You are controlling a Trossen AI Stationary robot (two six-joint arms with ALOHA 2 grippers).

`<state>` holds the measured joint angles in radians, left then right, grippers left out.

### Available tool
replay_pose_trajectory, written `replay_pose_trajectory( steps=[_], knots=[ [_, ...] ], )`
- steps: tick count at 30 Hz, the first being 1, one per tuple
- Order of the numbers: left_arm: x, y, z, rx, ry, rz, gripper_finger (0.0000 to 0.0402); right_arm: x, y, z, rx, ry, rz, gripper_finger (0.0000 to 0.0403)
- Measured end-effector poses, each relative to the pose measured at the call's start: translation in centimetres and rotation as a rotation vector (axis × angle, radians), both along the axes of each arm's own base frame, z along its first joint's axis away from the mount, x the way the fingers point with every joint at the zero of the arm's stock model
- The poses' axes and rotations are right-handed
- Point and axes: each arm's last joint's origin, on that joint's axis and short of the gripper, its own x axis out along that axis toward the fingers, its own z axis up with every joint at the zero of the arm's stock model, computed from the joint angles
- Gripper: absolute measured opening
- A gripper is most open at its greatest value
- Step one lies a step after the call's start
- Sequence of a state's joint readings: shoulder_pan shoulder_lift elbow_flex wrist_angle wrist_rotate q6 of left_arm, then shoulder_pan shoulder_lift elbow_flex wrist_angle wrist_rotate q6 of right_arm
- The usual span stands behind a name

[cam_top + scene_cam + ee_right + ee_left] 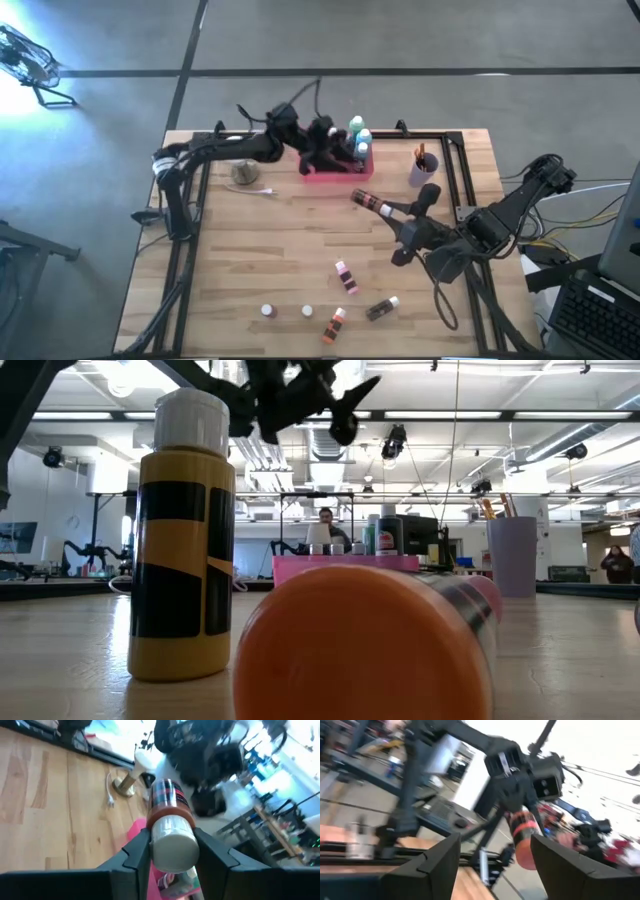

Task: Pick & Place Paint Supplies
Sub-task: Put the brown black paint bottle into the pink bin

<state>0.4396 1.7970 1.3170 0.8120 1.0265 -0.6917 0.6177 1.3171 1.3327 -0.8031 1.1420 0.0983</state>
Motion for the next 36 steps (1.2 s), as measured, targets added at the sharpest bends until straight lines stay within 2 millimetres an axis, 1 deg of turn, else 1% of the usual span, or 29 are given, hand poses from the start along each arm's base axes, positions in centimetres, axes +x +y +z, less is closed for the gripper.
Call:
replay_pose_trajectory(
  steps=[2, 4, 8, 11, 14, 19, 22, 25, 29, 32, 36],
  knots=[
    [-1.2, 1.2, 0.3, 0.000, -0.005, 0.045, 0.0237, 0.1, -0.6, -0.2, 0.031, 0.014, -0.016, 0.0113],
    [-2.4, 1.6, 0.8, 0.014, -0.022, 0.075, 0.0229, 0.3, -1.4, -0.5, 0.067, 0.033, -0.044, 0.0113],
    [-4.7, 1.0, 1.9, 0.093, -0.087, 0.113, 0.0218, 1.5, -3.6, -1.0, 0.144, 0.083, -0.092, 0.0113],
    [-6.2, 0.3, 1.8, 0.147, -0.109, 0.175, 0.0215, 2.4, -5.3, -1.4, 0.183, 0.125, -0.119, 0.0113],
    [-7.7, -0.5, 0.8, 0.208, -0.084, 0.277, 0.0215, 3.0, -6.8, -1.6, 0.216, 0.156, -0.143, 0.0115],
    [-10.5, -1.6, -1.5, 0.350, -0.020, 0.568, 0.0215, 3.7, -9.4, -1.7, 0.288, 0.190, -0.163, 0.0113],
    [-11.7, -2.3, -2.8, 0.391, -0.002, 0.683, 0.0215, 4.1, -11.0, -1.5, 0.350, 0.174, -0.176, 0.0113],
    [-12.4, -2.8, -4.1, 0.393, 0.017, 0.726, 0.0215, 4.6, -12.4, -1.1, 0.384, 0.157, -0.173, 0.0114],
    [-12.9, -3.0, -5.6, 0.352, 0.035, 0.741, 0.0215, 5.8, -14.2, -1.0, 0.369, 0.177, -0.164, 0.0113],
    [-13.1, -3.1, -6.2, 0.340, 0.035, 0.741, 0.0215, 7.0, -15.7, -0.8, 0.355, 0.210, -0.170, 0.0113],
    [-13.2, -3.1, -6.4, 0.340, 0.037, 0.741, 0.0215, 8.9, -18.1, -0.7, 0.369, 0.290, -0.169, 0.0113]
  ],
)
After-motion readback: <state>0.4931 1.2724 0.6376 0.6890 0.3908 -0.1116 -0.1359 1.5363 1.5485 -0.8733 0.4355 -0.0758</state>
